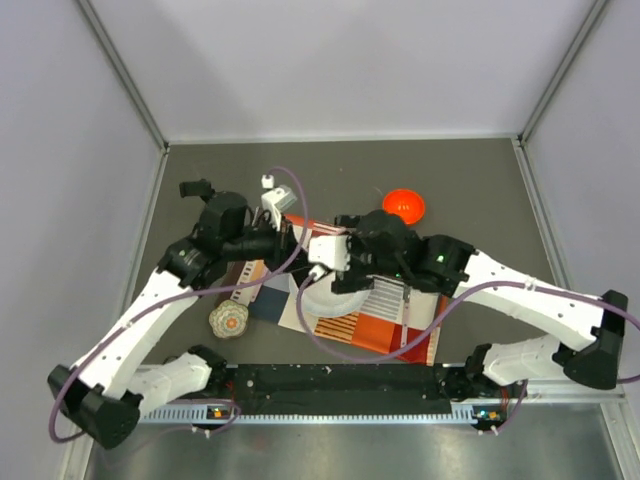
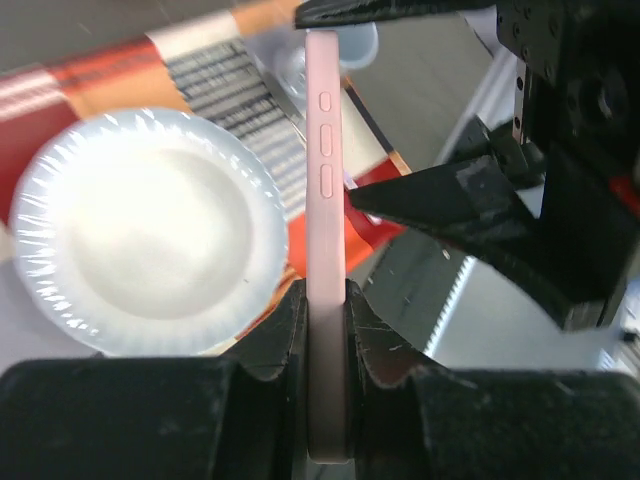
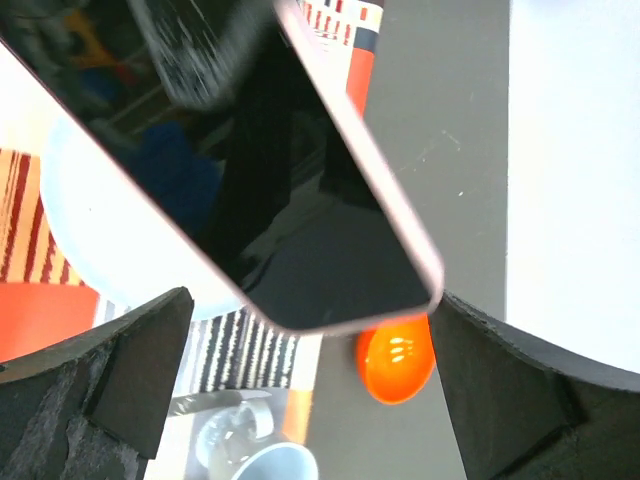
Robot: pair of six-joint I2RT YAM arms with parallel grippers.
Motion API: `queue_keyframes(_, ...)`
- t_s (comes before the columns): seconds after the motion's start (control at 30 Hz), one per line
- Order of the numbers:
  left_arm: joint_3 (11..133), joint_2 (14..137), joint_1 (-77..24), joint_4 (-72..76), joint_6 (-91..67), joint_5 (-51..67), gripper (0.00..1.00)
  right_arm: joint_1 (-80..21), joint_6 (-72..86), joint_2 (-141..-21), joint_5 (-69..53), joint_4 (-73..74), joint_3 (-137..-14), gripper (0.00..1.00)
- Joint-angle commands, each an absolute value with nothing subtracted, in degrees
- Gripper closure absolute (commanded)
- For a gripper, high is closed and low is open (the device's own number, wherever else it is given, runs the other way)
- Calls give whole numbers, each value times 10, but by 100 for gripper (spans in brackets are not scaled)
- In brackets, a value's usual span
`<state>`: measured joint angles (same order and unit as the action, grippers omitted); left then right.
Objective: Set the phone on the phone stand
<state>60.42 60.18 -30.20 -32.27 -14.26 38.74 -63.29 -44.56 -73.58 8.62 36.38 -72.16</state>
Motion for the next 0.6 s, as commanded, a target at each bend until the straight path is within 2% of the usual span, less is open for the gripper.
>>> queue_keyframes(0.0, 589, 513, -304, -211, -173, 248, 100, -560, -293, -663, -18, 285, -689, 1)
queue_keyframes(0.13, 549, 431, -304, -153, -190, 160, 100, -455, -140, -607, -152, 176, -628, 1)
queue_keyframes(0.2, 524, 398, -304, -128, -192, 144, 100, -392, -7, -591, -261, 75, -593, 1)
queue_keyframes(0.27, 506, 382, -304, -97, -199, 146, 100, -372, 129, -600, -315, -23, -580, 1)
queue_keyframes(0.4, 478, 352, -304, -34, -226, 190, 100, -352, 270, -650, -405, -126, -605, 1)
queue_keyframes(0.43, 475, 349, -304, -25, -235, 196, 100, -346, 292, -661, -461, -155, -609, 8)
queue_keyframes(0.5, 465, 342, -304, -4, -262, 211, 100, -345, 355, -685, -493, -246, -609, 10)
queue_keyframes(0.57, 455, 338, -304, 32, -272, 230, 100, -345, 376, -699, -508, -269, -615, 13)
